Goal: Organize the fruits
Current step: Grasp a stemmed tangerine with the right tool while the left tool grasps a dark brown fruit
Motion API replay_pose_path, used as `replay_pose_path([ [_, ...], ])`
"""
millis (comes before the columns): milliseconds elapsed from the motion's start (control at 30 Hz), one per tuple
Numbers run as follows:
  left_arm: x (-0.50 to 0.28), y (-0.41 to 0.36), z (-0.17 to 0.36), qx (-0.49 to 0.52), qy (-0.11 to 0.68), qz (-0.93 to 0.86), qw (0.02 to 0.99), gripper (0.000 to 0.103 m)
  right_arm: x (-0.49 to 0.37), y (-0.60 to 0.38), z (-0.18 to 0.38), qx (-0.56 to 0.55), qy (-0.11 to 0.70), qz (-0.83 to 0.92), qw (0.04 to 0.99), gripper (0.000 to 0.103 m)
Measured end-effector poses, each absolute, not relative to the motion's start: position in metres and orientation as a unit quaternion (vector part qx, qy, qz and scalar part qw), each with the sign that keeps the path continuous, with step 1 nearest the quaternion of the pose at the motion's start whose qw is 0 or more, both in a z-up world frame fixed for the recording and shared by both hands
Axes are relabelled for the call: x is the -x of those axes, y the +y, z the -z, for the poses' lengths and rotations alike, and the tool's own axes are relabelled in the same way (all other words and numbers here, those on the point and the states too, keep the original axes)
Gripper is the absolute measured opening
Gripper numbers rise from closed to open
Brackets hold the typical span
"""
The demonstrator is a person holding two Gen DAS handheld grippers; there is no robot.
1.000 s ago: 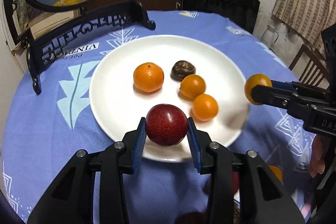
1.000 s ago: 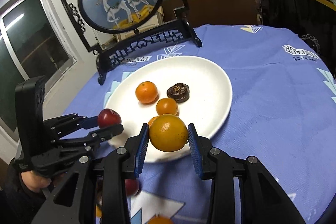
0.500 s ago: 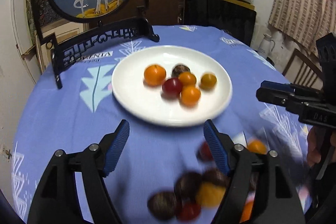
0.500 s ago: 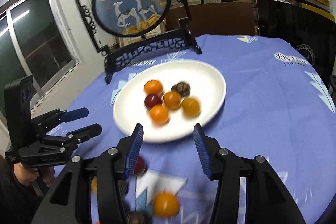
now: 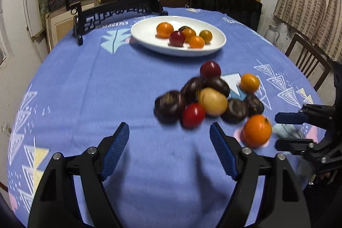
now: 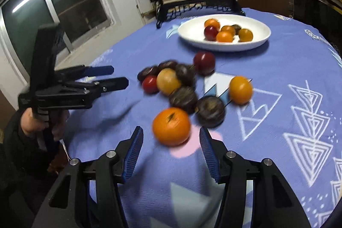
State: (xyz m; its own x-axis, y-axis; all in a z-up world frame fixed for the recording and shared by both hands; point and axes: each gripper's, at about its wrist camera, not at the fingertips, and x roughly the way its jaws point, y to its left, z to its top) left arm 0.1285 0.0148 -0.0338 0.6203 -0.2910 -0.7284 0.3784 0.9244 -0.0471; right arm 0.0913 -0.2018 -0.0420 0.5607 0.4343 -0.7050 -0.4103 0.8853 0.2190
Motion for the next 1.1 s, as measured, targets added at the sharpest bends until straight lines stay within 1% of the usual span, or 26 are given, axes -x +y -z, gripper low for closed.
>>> replay_pose_path([
  [300, -0.115, 0.016, 0.037, -0.058, 0.397, 0.185, 0.897, 0.076, -0.103, -0.18, 0.048, -0.002, 0.412, -0.218, 0.885, 0.057],
  [400, -0.116, 0.011, 0.039, -0.064, 0.4, 0.186, 0.895, 0.076, -0.112, -0.179, 0.055, -0.004, 0.424, -0.213, 0.88, 0.051],
  [467, -0.116, 0.007, 0.041, -0.072, 0.4, 0.187, 0.894, 0.076, -0.115, -0.178, 0.063, -0.003, 0.431, -0.207, 0.878, 0.045],
  [533, -0.118, 0.004, 0.041, -0.077, 0.398, 0.185, 0.895, 0.076, -0.113, -0.182, 0.063, -0.013, 0.419, -0.212, 0.883, 0.044],
  [733, -0.139, 0.01, 0.039, -0.101, 0.396, 0.143, 0.901, 0.073, -0.112, -0.212, 0.058, -0.099, 0.381, -0.258, 0.882, 0.044],
  [867, -0.159, 0.015, 0.044, -0.108, 0.413, 0.133, 0.894, 0.073, -0.112, -0.215, 0.059, -0.107, 0.38, -0.268, 0.879, 0.044],
  [967, -0.17, 0.01, 0.051, -0.118, 0.421, 0.139, 0.889, 0.071, -0.113, -0.212, 0.058, -0.103, 0.38, -0.273, 0.878, 0.044],
  [1100, -0.183, 0.001, 0.057, -0.114, 0.428, 0.152, 0.883, 0.07, -0.114, -0.215, 0.059, -0.11, 0.382, -0.276, 0.875, 0.045],
])
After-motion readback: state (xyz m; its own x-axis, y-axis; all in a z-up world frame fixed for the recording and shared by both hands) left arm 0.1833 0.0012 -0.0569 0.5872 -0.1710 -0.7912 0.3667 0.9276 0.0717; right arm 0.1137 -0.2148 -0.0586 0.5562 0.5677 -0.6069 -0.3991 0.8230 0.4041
